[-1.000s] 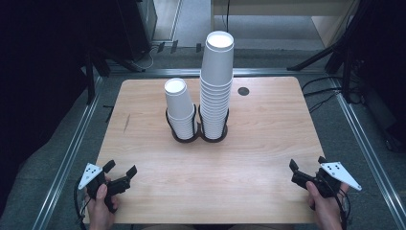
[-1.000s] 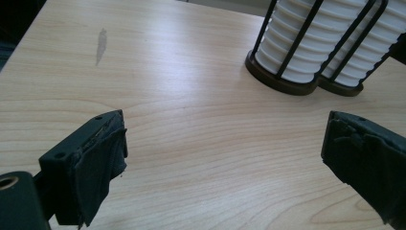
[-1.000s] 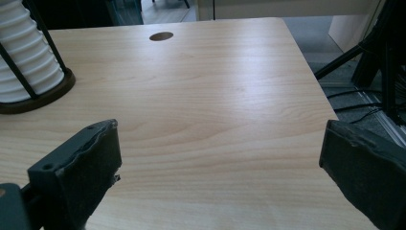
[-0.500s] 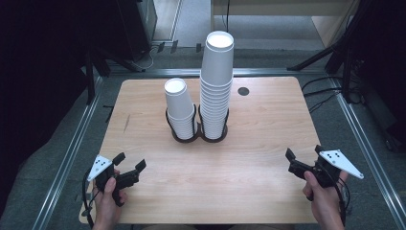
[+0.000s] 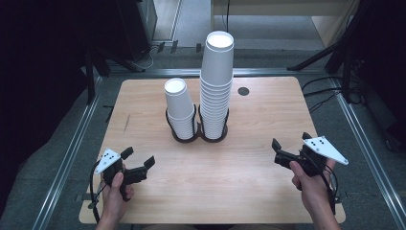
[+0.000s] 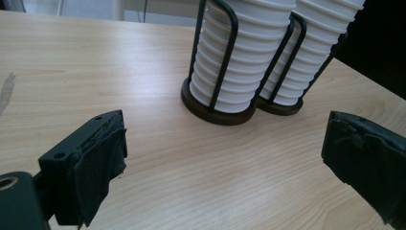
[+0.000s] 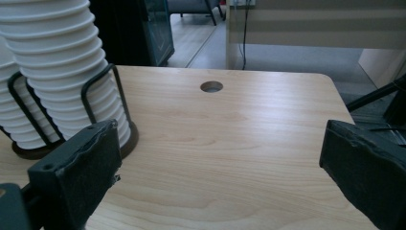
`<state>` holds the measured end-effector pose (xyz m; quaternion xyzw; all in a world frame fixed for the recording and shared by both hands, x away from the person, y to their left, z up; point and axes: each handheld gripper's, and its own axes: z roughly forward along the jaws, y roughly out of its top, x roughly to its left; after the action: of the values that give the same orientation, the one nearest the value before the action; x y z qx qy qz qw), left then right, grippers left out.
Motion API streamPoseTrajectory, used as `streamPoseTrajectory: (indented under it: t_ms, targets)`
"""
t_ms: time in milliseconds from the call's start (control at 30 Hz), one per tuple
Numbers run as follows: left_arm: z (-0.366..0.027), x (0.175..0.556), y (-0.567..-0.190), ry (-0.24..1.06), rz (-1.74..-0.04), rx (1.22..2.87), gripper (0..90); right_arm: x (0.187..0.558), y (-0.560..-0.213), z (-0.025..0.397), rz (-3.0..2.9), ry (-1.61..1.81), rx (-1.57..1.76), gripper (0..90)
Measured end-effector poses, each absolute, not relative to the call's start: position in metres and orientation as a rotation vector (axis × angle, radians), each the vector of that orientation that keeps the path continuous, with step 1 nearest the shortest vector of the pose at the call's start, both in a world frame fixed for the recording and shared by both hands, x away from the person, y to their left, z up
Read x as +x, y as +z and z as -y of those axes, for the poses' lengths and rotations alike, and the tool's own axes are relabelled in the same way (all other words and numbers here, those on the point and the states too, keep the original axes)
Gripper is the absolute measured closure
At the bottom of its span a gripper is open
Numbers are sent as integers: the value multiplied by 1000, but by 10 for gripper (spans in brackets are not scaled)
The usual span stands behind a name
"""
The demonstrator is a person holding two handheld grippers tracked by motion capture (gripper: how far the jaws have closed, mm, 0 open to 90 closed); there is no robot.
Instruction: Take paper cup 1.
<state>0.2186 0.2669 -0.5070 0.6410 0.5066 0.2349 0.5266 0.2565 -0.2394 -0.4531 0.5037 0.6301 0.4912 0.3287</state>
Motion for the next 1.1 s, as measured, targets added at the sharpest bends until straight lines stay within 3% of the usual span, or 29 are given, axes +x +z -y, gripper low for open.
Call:
streamPoseTrajectory:
  t_ms: [1100]
  targets:
    - [-156,263,-466,555,-1027,1557,18,279,-374,156,-1720,1431,1144,6]
